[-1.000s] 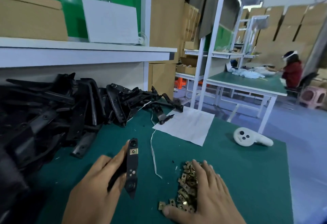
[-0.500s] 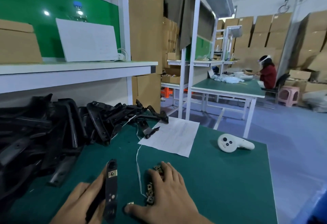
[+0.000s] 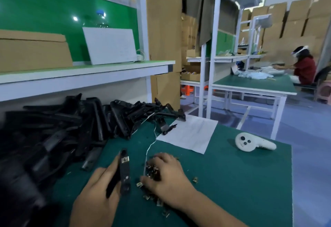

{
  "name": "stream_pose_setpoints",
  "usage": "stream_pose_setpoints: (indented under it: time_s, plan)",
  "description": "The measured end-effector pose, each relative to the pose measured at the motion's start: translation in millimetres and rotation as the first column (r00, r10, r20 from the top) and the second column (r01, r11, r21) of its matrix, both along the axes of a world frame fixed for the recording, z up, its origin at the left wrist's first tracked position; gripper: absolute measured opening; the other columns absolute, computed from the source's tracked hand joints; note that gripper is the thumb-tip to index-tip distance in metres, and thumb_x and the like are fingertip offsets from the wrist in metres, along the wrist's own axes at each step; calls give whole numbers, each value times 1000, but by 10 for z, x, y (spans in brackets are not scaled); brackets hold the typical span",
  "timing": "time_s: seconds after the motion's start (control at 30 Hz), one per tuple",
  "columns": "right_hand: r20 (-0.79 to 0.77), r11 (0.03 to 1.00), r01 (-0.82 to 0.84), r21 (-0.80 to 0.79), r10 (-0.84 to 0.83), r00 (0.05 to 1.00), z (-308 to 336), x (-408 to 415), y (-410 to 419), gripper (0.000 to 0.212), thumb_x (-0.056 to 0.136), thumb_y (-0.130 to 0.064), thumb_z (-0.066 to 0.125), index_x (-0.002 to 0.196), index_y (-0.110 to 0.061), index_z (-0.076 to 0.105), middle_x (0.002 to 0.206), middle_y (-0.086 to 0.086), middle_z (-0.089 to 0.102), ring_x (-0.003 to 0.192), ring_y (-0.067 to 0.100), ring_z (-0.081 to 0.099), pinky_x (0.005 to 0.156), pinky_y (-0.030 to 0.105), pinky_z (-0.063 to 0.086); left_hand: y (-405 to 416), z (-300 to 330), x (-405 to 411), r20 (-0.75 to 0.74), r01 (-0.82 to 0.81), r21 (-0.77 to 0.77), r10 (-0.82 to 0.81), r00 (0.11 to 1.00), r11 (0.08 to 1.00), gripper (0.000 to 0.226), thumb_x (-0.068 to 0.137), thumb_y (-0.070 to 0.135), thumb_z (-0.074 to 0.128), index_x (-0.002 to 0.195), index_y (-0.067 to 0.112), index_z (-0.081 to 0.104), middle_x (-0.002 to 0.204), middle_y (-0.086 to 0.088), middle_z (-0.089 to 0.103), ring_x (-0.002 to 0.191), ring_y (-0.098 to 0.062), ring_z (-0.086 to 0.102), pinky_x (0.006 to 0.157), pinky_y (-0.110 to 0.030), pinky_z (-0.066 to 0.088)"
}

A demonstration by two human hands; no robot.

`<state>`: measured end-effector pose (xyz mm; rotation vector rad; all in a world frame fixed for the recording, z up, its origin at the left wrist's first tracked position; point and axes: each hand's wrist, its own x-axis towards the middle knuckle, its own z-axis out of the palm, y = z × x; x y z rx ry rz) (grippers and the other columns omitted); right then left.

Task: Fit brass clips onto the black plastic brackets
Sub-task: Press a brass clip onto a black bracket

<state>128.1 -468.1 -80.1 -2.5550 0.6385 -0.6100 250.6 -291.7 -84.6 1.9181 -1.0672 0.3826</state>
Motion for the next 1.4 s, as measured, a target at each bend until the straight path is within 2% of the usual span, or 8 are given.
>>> stream_pose_setpoints:
  time_s: [0.1, 0.17, 0.37, 0.57, 0.7, 0.9, 1.13, 1.4]
  plan:
    - [154, 997, -73, 28, 68, 986, 54, -24, -98, 24, 94, -32, 63, 116, -29, 71, 123, -13, 58, 123, 9, 47, 111, 35, 38, 8, 25, -14, 40, -68, 144, 63, 997, 987, 79, 93, 36, 70, 152, 65, 26, 100, 18, 51, 83, -8, 57, 69, -23, 53]
    - [130, 989, -146, -15, 147, 981, 76, -40, -137, 23, 92, -22, 65, 111, -31, 74, 118, -15, 61, 119, 8, 47, 108, 33, 39, 56, 19, 1, 90, -122, 227, 104, 990, 966, 77, 95, 37, 69, 155, 58, 27, 95, 16, 47, 83, -9, 51, 70, -31, 52]
    - [-60, 966, -203, -162, 196, 979, 73, 41, 7, 31, 89, -58, 65, 111, -39, 73, 117, -18, 58, 113, 11, 42, 105, 37, 37, 24, 43, 6, 160, -265, 344, 222, 962, 901, 73, 97, 41, 65, 160, 47, 28, 98, 15, 43, 89, -9, 45, 73, -28, 44]
    - [-20, 945, -191, -264, 193, 981, 61, 61, 102, 10, 92, -42, 69, 100, -35, 67, 106, -17, 57, 108, 12, 41, 94, 33, 29, 32, 47, -12, 152, -309, 377, 271, 951, 873, 70, 102, 44, 56, 161, 51, 19, 100, 15, 41, 90, -7, 44, 65, -23, 40]
    - [61, 961, -217, -168, 230, 971, 48, 9, 136, 14, 95, -32, 71, 93, -34, 57, 96, -18, 58, 98, 6, 41, 87, 29, 26, 59, 50, -27, 127, -323, 355, 297, 946, 877, 69, 104, 42, 55, 161, 51, 17, 101, 15, 41, 90, -6, 46, 63, -23, 42]
    - [372, 910, -325, 256, 217, 902, 110, -93, 135, 16, 99, -17, 69, 102, -33, 67, 92, -11, 69, 91, 5, 62, 79, 13, 44, 52, 44, -25, 113, -305, 357, 283, 952, 883, 67, 106, 42, 50, 162, 50, 13, 107, 15, 41, 97, -9, 48, 71, -27, 50]
    - [491, 884, -292, 365, 84, 867, 57, -15, -12, 22, 97, -15, 71, 91, -36, 69, 91, -10, 71, 90, 7, 67, 80, 17, 49, 40, 13, 21, 88, -315, 330, 303, 949, 890, 66, 105, 43, 50, 161, 50, 16, 103, 16, 40, 91, -7, 42, 66, -25, 42]
    - [208, 946, -322, 37, 308, 928, 178, 32, -250, 11, 99, -32, 66, 100, -40, 59, 95, -18, 68, 91, 3, 64, 73, 16, 45, 34, -44, 57, 94, -298, 278, 283, 954, 913, 66, 104, 43, 51, 161, 49, 19, 107, 13, 44, 100, -11, 48, 75, -26, 46]
